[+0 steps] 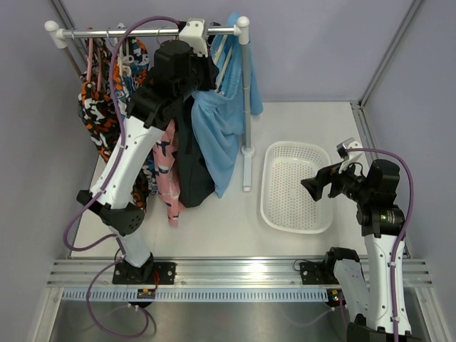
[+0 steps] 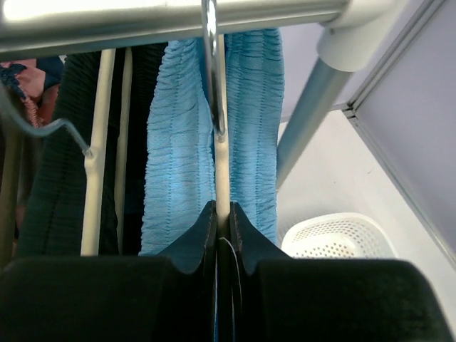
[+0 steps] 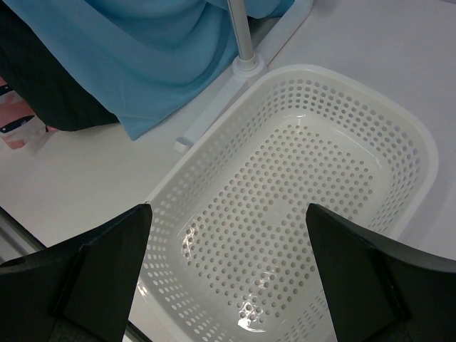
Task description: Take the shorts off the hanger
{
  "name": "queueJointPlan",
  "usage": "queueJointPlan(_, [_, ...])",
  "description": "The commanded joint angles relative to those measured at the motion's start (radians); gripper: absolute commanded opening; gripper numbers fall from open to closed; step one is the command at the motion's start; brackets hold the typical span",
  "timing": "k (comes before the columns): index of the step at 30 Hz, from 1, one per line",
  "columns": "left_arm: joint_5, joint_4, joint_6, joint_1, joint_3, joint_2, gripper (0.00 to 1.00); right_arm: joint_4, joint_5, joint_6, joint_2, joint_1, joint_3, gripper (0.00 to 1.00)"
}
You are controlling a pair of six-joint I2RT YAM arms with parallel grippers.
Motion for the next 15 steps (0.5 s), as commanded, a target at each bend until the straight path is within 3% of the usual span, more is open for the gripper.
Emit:
queueJointPlan(1, [0.032, 0.134, -0.028, 0.003, 0.022, -0.112, 0.0, 0.028, 0.003, 0.01, -0.001, 0.007, 0.018, 0.99])
queueJointPlan(8, [0.045, 0.099, -0.043, 0.003, 0.011, -0.171, 0.0, 0.026, 0.003, 0.011, 0.0, 0.007, 0.018, 0.99])
queueJointPlan(15, [0.022, -0.024, -0.039, 0.003, -0.166, -0.285, 0.0, 0.022, -0.02, 0.004, 0.003, 0.007, 0.018, 0.99])
